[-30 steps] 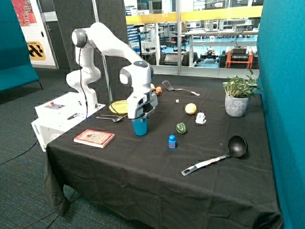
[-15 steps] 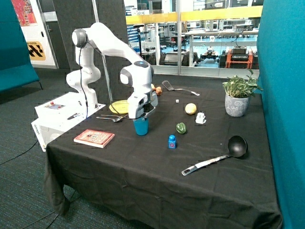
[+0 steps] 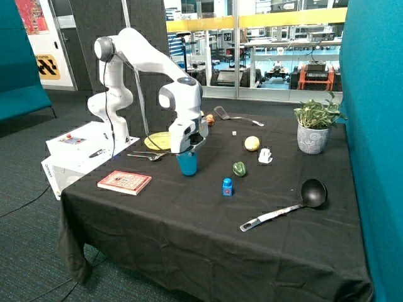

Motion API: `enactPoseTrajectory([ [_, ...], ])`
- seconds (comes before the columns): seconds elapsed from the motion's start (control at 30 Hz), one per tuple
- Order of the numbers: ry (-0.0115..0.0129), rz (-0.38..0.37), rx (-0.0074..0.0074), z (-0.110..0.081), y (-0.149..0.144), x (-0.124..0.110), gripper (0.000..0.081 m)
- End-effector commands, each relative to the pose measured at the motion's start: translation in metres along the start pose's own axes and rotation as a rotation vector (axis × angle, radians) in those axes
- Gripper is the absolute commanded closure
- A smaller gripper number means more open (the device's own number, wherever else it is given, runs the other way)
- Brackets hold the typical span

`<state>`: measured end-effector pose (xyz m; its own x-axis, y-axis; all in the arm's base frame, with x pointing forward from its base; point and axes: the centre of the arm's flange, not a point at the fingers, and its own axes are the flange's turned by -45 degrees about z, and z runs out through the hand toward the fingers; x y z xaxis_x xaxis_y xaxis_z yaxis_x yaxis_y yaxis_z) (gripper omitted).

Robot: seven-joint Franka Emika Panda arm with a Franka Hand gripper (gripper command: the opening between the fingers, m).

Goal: Set the table

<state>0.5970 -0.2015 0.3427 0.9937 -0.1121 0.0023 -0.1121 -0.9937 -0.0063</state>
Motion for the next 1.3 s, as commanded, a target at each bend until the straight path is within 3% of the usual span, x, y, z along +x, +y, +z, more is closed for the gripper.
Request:
enactPoseTrajectory([
  [0.0,-0.0024,-0.021,-0.0062,-0.022,-0.009,-0.008,0.0808],
  [0.33,-0.0025,-0.061,-0.0062,-0.031,-0.023,-0.019,0.0808],
  [0.77,-0.0028,-0.161,-0.0061,-0.040,-0.065,-0.047,0.0808],
  [1.27,-0.0030,-0.197,-0.0060,-0.048,-0.090,-0.069,0.0808],
])
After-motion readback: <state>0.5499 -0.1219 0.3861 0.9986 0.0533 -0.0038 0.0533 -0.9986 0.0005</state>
